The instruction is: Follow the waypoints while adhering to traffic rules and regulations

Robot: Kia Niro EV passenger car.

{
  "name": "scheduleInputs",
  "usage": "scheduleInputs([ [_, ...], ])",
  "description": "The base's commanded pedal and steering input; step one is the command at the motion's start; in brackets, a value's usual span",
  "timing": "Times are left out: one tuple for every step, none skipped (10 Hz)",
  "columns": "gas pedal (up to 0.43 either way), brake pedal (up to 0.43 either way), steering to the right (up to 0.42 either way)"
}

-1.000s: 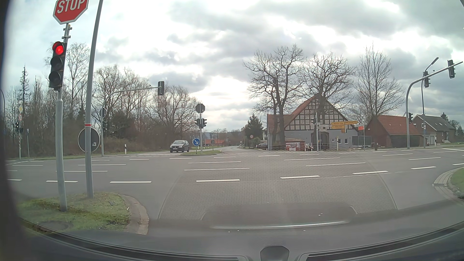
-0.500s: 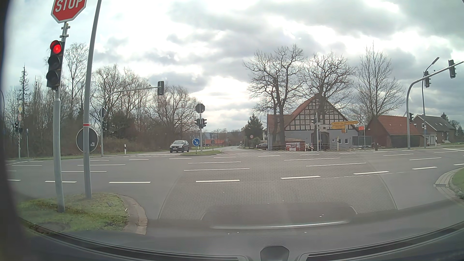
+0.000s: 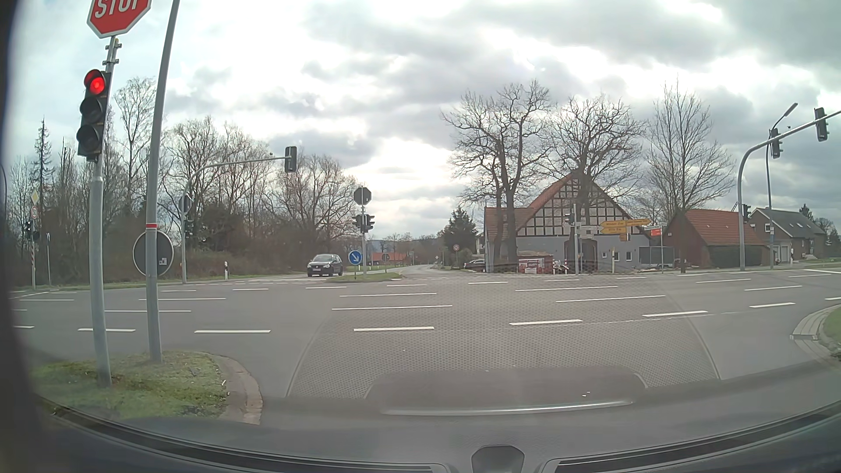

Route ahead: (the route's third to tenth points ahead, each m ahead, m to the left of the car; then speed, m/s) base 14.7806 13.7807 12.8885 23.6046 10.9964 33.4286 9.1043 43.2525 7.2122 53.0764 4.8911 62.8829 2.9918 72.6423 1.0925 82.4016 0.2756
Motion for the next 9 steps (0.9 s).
scheduleInputs([
  [0.000,0.159,-0.002],
  [0.000,0.159,-0.002],
  [0.000,0.165,-0.002],
  [0.000,0.165,-0.002],
  [0.000,0.165,-0.002],
  [0.000,0.165,-0.002],
  [0.000,0.165,-0.003],
  [0.000,0.165,-0.002],
  [0.000,0.165,-0.002],
])
